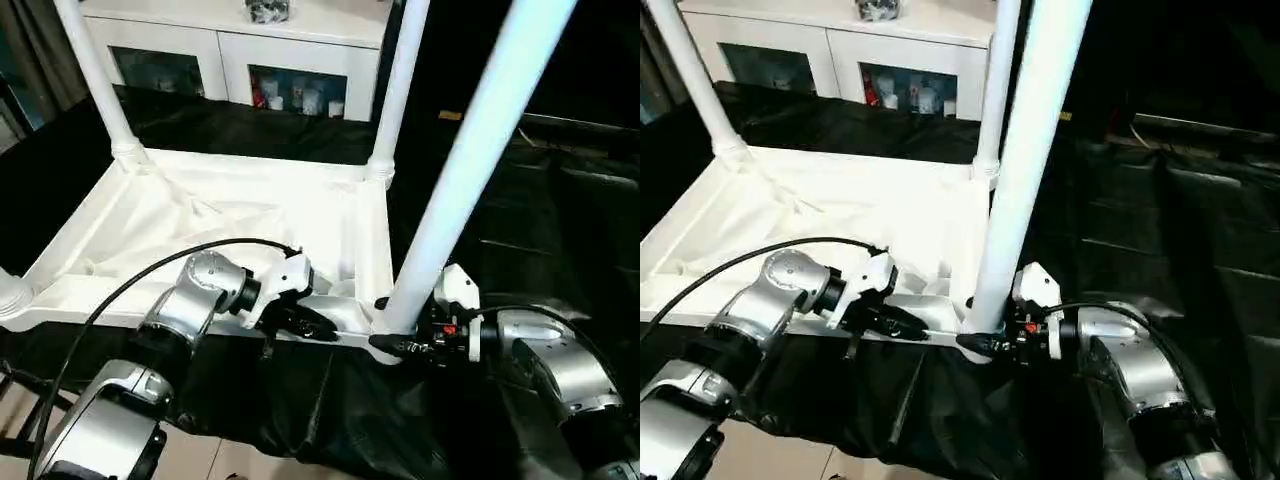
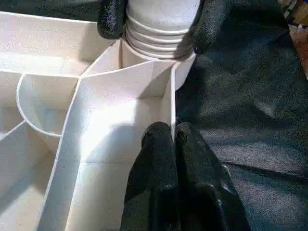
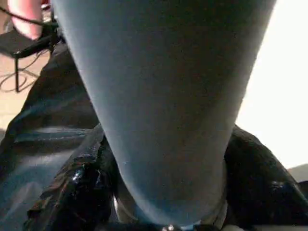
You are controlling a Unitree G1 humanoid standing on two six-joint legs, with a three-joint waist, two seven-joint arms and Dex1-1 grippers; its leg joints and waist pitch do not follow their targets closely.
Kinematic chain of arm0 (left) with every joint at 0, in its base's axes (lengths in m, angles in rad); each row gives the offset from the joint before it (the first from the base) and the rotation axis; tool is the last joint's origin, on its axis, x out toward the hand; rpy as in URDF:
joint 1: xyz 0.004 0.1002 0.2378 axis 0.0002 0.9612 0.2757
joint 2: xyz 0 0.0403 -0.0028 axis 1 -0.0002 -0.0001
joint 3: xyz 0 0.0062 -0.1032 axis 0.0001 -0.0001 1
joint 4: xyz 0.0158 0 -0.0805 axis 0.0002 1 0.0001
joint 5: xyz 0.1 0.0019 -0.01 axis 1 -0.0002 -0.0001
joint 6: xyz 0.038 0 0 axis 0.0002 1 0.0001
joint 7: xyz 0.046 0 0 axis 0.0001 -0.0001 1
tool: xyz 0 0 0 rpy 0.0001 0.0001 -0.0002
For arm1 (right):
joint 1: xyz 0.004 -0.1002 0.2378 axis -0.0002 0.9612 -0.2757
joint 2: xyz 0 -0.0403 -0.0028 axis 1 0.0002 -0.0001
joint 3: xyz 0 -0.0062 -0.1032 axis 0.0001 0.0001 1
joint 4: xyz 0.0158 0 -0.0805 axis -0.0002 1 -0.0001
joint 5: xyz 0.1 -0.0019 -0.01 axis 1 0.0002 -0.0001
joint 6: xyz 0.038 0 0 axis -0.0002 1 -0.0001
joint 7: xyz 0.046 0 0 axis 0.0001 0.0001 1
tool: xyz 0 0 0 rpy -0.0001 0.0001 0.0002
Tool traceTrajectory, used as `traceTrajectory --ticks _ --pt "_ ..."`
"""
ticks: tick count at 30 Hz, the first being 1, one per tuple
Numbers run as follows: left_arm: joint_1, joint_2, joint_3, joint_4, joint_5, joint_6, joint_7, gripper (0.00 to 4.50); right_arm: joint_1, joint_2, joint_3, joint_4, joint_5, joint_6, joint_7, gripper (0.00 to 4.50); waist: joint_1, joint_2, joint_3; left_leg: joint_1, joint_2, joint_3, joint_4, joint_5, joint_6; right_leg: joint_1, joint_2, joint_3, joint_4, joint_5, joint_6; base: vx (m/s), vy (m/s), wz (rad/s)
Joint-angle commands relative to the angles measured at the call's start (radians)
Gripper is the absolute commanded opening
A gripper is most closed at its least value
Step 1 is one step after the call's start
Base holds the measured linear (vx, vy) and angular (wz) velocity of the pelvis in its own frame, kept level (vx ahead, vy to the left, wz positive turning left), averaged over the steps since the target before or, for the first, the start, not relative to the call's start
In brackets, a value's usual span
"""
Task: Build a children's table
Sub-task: Rotate leg to tighten
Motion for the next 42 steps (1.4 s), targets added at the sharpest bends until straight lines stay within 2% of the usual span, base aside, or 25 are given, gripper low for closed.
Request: traceTrajectory --ticks 1,2,4,5,6,7,8,9,11,13,16,17,18,20,23,25,27,30,31,32,34,37,39,41,42 --pt "-0.005 -0.041 -0.012 0.005 0.020 0.013 0.080 0.00 0.007 0.051 -0.003 0.018 -0.003 0.026 -0.115 2.69 -0.003 -0.006 -0.049 0.002 0.026 -0.005 -0.066 -0.206 0.070 0.048 -0.044 0.036 -0.061 -0.211 -0.240 0.000 0.000 0.00" --pt "-0.013 -0.053 -0.010 0.018 0.031 0.026 0.120 0.00 0.001 0.074 -0.014 0.039 -0.022 0.019 -0.181 2.69 -0.007 -0.007 -0.048 0.001 0.026 -0.005 -0.067 -0.217 0.065 0.046 -0.044 0.037 -0.063 -0.230 -0.235 0.000 0.000 0.00" --pt "-0.025 -0.079 -0.003 0.036 0.038 0.047 0.179 0.00 -0.010 0.111 -0.030 0.077 -0.053 0.001 -0.279 2.68 -0.018 -0.008 -0.042 0.004 0.021 -0.011 -0.072 -0.273 0.029 0.041 -0.046 0.035 -0.077 -0.363 -0.194 0.000 0.000 0.00" --pt "-0.033 -0.099 0.002 0.046 0.041 0.063 0.216 0.00 -0.020 0.136 -0.042 0.106 -0.072 -0.012 -0.347 2.68 -0.020 -0.008 -0.043 0.004 0.020 -0.011 -0.072 -0.284 0.022 0.038 -0.047 0.035 -0.080 -0.393 -0.183 0.000 0.000 0.00" --pt "-0.044 -0.131 0.006 0.061 0.046 0.085 0.270 0.00 -0.038 0.176 -0.064 0.148 -0.089 -0.021 -0.446 2.68 -0.024 -0.013 -0.041 0.004 0.019 -0.014 -0.073 -0.294 0.012 0.037 -0.045 0.034 -0.083 -0.435 -0.162 0.000 0.000 0.00" --pt "-0.048 -0.151 0.005 0.068 0.050 0.099 0.295 0.00 -0.051 0.200 -0.077 0.174 -0.096 -0.025 -0.506 2.68 -0.029 -0.011 -0.041 0.003 0.018 -0.018 -0.075 -0.299 0.003 0.038 -0.046 0.033 -0.086 -0.452 -0.151 0.000 0.000 0.00" --pt "-0.048 -0.151 0.005 0.068 0.050 0.099 0.295 0.00 -0.051 0.200 -0.077 0.174 -0.096 -0.025 -0.506 2.68 -0.033 -0.011 -0.041 0.002 0.019 -0.018 -0.075 -0.304 0.001 0.037 -0.046 0.034 -0.086 -0.455 -0.150 0.000 0.000 0.00" --pt "-0.059 -0.185 0.004 0.085 0.059 0.120 0.346 0.00 -0.073 0.239 -0.097 0.216 -0.102 -0.024 -0.597 2.68 -0.039 -0.013 -0.042 0.004 0.018 -0.017 -0.073 -0.309 0.004 0.034 -0.045 0.035 -0.088 -0.445 -0.148 0.000 0.000 0.00" --pt "-0.076 -0.244 0.008 0.114 0.067 0.146 0.429 0.00 -0.109 0.295 -0.104 0.277 -0.119 -0.032 -0.702 2.68 -0.048 -0.009 -0.044 0.002 0.018 -0.017 -0.073 -0.295 0.008 0.035 -0.041 0.035 -0.082 -0.378 -0.173 0.000 0.000 0.00" --pt "-0.085 -0.270 0.005 0.129 0.075 0.143 0.469 0.00 -0.127 0.322 -0.093 0.297 -0.135 -0.048 -0.730 2.68 -0.049 -0.009 -0.047 0.003 0.018 -0.015 -0.070 -0.283 0.011 0.036 -0.041 0.036 -0.079 -0.337 -0.186 0.000 0.000 0.00" --pt "-0.092 -0.292 -0.008 0.140 0.092 0.136 0.500 0.00 -0.146 0.356 -0.067 0.297 -0.154 -0.066 -0.725 2.68 -0.050 -0.011 -0.050 -0.002 0.015 -0.011 -0.067 -0.248 0.048 0.044 -0.040 0.036 -0.076 -0.272 -0.202 0.000 0.000 0.00" --pt "-0.094 -0.292 -0.009 0.139 0.095 0.131 0.500 0.00 -0.152 0.354 -0.059 0.298 -0.166 -0.085 -0.719 2.68 -0.050 -0.012 -0.051 -0.003 0.014 -0.010 -0.066 -0.243 0.053 0.045 -0.041 0.036 -0.076 -0.269 -0.202 0.000 0.000 0.00" --pt "-0.094 -0.287 -0.011 0.135 0.097 0.125 0.493 0.00 -0.155 0.350 -0.061 0.297 -0.162 -0.091 -0.707 3.02 -0.050 -0.013 -0.050 -0.003 0.015 -0.010 -0.066 -0.239 0.059 0.045 -0.041 0.035 -0.077 -0.277 -0.201 0.000 0.000 0.00" --pt "-0.092 -0.273 -0.008 0.130 0.099 0.119 0.478 0.00 -0.158 0.338 -0.070 0.293 -0.149 -0.097 -0.673 3.37 -0.049 -0.012 -0.050 -0.004 0.015 -0.010 -0.067 -0.234 0.064 0.046 -0.042 0.035 -0.078 -0.285 -0.199 0.000 0.000 0.00" --pt "-0.089 -0.257 -0.006 0.125 0.101 0.110 0.459 0.00 -0.155 0.319 -0.076 0.281 -0.133 -0.102 -0.622 3.52 -0.048 -0.011 -0.051 -0.003 0.018 -0.010 -0.066 -0.231 0.069 0.047 -0.042 0.034 -0.076 -0.269 -0.206 0.000 0.000 0.00" --pt "-0.075 -0.216 -0.007 0.112 0.090 0.058 0.393 0.00 -0.143 0.259 -0.072 0.249 -0.113 -0.117 -0.526 3.79 -0.047 -0.012 -0.055 -0.005 0.018 -0.009 -0.063 -0.203 0.087 0.050 -0.041 0.035 -0.068 -0.198 -0.227 0.000 0.000 0.00" --pt "-0.069 -0.201 -0.007 0.107 0.085 0.036 0.367 0.00 -0.140 0.239 -0.072 0.242 -0.105 -0.123 -0.495 3.92 -0.046 -0.013 -0.057 -0.007 0.019 -0.009 -0.060 -0.174 0.106 0.053 -0.041 0.035 -0.060 -0.137 -0.247 0.000 0.000 0.00" --pt "-0.054 -0.158 -0.013 0.082 0.073 0.009 0.291 0.00 -0.121 0.180 -0.067 0.196 -0.075 -0.114 -0.381 3.92 -0.041 -0.012 -0.057 -0.002 0.021 -0.006 -0.058 -0.160 0.127 0.053 -0.044 0.035 -0.058 -0.112 -0.268 0.000 0.000 0.00" --pt "-0.047 -0.138 -0.016 0.070 0.067 -0.004 0.255 0.00 -0.110 0.151 -0.060 0.169 -0.061 -0.105 -0.324 3.92 -0.035 -0.013 -0.056 -0.002 0.022 -0.006 -0.058 -0.163 0.132 0.055 -0.044 0.036 -0.058 -0.117 -0.268 0.000 0.000 0.00" --pt "-0.046 -0.137 -0.015 0.069 0.066 -0.006 0.251 0.00 -0.108 0.148 -0.059 0.167 -0.060 -0.104 -0.318 3.92 -0.034 -0.014 -0.055 -0.003 0.022 -0.005 -0.058 -0.165 0.136 0.054 -0.043 0.036 -0.058 -0.117 -0.268 0.000 0.000 0.00" --pt "-0.035 -0.102 -0.011 0.046 0.045 -0.022 0.176 0.00 -0.082 0.088 -0.039 0.112 -0.038 -0.076 -0.191 3.92 -0.031 -0.012 -0.053 -0.002 0.024 -0.006 -0.060 -0.183 0.135 0.054 -0.042 0.036 -0.059 -0.134 -0.265 0.000 0.000 0.00" --pt "-0.023 -0.060 -0.011 0.015 0.026 -0.028 0.095 0.00 -0.053 0.027 -0.012 0.050 -0.015 -0.027 -0.063 3.92 -0.028 -0.011 -0.050 0.001 0.028 -0.005 -0.063 -0.204 0.117 0.051 -0.041 0.035 -0.061 -0.171 -0.260 0.000 0.000 0.00" --pt "-0.019 -0.043 -0.011 0.005 0.018 -0.033 0.064 0.00 -0.047 0.007 0.001 0.036 -0.012 -0.010 -0.024 3.58 -0.021 -0.009 -0.051 0.000 0.031 -0.005 -0.064 -0.201 0.106 0.052 -0.042 0.035 -0.059 -0.176 -0.258 0.000 0.000 0.00" --pt "-0.014 -0.029 -0.013 -0.004 0.012 -0.032 0.037 0.00 -0.044 -0.007 0.012 0.026 -0.009 0.000 -0.002 3.58 -0.019 -0.009 -0.050 0.001 0.030 -0.003 -0.064 -0.198 0.101 0.050 -0.041 0.035 -0.059 -0.175 -0.258 0.000 0.000 0.00" --pt "-0.011 -0.018 -0.015 -0.009 0.011 -0.035 0.024 0.00 -0.043 -0.014 0.018 0.021 -0.007 0.007 0.009 3.35 -0.015 -0.009 -0.051 0.002 0.030 -0.004 -0.063 -0.194 0.096 0.050 -0.041 0.035 -0.057 -0.171 -0.258 0.000 0.000 0.00"
